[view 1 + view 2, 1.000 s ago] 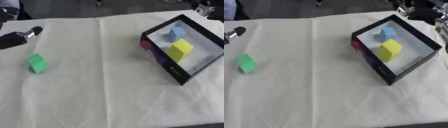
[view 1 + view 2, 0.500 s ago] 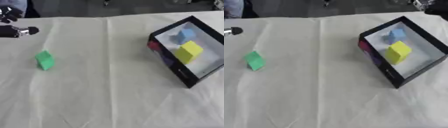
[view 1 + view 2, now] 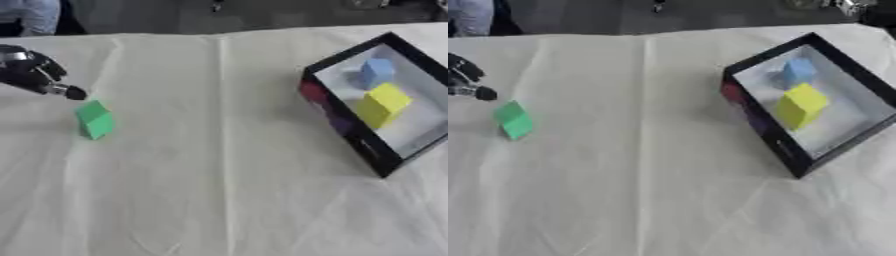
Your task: Pick up the objects with one hand, pass them to the other hand, and then place them into the box on the other side of the table.
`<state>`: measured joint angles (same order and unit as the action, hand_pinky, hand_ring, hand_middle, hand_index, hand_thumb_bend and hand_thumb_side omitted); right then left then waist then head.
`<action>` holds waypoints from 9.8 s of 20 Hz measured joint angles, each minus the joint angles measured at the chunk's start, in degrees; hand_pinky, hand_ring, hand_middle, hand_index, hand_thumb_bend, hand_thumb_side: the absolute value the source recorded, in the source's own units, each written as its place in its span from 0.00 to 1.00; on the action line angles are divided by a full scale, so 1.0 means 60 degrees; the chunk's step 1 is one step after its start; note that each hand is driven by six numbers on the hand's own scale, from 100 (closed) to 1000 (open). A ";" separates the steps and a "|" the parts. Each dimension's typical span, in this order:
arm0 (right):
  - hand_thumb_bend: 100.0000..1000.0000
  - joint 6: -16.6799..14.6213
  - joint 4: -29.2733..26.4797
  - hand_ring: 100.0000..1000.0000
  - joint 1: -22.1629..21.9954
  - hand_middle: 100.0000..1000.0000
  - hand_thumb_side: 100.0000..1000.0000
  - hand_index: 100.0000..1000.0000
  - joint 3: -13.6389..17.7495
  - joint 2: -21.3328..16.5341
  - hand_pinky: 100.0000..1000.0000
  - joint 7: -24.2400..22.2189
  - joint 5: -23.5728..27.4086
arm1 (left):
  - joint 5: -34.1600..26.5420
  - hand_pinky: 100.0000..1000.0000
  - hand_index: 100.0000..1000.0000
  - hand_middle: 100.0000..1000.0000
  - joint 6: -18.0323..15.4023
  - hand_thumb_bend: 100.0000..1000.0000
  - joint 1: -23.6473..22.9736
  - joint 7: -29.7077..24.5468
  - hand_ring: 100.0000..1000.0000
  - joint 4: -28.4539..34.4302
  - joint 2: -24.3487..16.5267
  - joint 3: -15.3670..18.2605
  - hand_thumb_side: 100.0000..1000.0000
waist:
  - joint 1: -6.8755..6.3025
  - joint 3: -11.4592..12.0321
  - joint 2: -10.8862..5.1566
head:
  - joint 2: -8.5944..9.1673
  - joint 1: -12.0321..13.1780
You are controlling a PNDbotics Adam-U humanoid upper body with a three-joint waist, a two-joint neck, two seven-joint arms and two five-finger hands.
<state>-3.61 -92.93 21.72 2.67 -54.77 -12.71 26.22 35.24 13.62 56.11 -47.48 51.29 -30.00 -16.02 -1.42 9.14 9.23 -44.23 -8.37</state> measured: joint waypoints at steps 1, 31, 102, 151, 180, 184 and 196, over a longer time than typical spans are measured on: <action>0.00 0.0018 0.0013 0.83 0.0003 0.86 0.25 0.97 -0.0002 0.0000 0.97 0.0007 -0.0025 | 0.0083 0.94 0.81 0.76 -0.0068 0.83 0.0066 -0.0123 0.87 -0.0209 0.0083 0.0024 0.45 | -0.0006 -0.0008 0.0000 | 0.0000 0.0014; 0.00 0.0059 0.0128 0.82 -0.0010 0.84 0.30 0.95 -0.0233 0.0244 0.97 -0.0107 -0.0801 | 0.3067 0.91 0.72 0.73 0.0794 0.75 0.0515 0.1618 0.86 -0.2459 0.1250 0.0983 0.30 | -0.0076 -0.0340 0.0014 | 0.0000 0.0273; 0.00 -0.0878 -0.1783 0.87 0.2912 0.88 0.00 0.95 -0.2042 0.1031 0.94 -0.2344 -0.0215 | 0.2256 0.72 0.35 0.47 0.0408 0.13 -0.1543 0.8221 0.63 0.3837 0.2778 0.0086 0.00 | 0.0373 0.0146 -0.0188 | -0.0001 0.0135; 0.32 -0.3046 0.0242 0.78 0.5032 0.75 0.00 0.81 -0.4482 0.4324 0.88 -0.2603 -0.4935 | -0.0225 0.71 0.34 0.44 -0.2883 0.04 -0.2761 0.9825 0.58 0.4838 0.4678 -0.0374 0.06 | 0.0427 0.0381 -0.0169 | -0.0001 -0.0491; 0.33 -0.3911 0.1226 0.75 0.5197 0.66 0.00 0.75 -0.4590 0.4605 0.86 -0.0641 -0.6705 | -0.1153 0.70 0.37 0.42 -0.3316 0.10 -0.2702 0.9907 0.56 0.4767 0.4854 -0.0619 0.08 | 0.0427 0.0494 -0.0097 | -0.0001 -0.0566; 0.34 -0.4001 0.1245 0.75 0.5197 0.66 0.00 0.76 -0.4590 0.4624 0.86 -0.0705 -0.6734 | -0.1152 0.70 0.36 0.41 -0.3322 0.10 -0.2702 0.9911 0.56 0.4767 0.4854 -0.0630 0.08 | 0.0427 0.0494 -0.0090 | -0.0001 -0.0558; 0.31 -0.3361 0.0769 0.75 0.5111 0.68 0.00 0.79 -0.4572 0.4411 0.88 -0.1386 -0.5434 | -0.1152 0.70 0.36 0.41 -0.3120 0.09 -0.2635 0.9869 0.56 0.4715 0.4924 -0.0631 0.09 | 0.0427 0.0429 -0.0064 | -0.0001 -0.0459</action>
<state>-23.77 -88.31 52.38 -24.76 -28.30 -21.02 -6.39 28.33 -5.11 40.30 11.73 79.58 -0.46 -19.81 1.14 11.72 8.84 -44.24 -11.13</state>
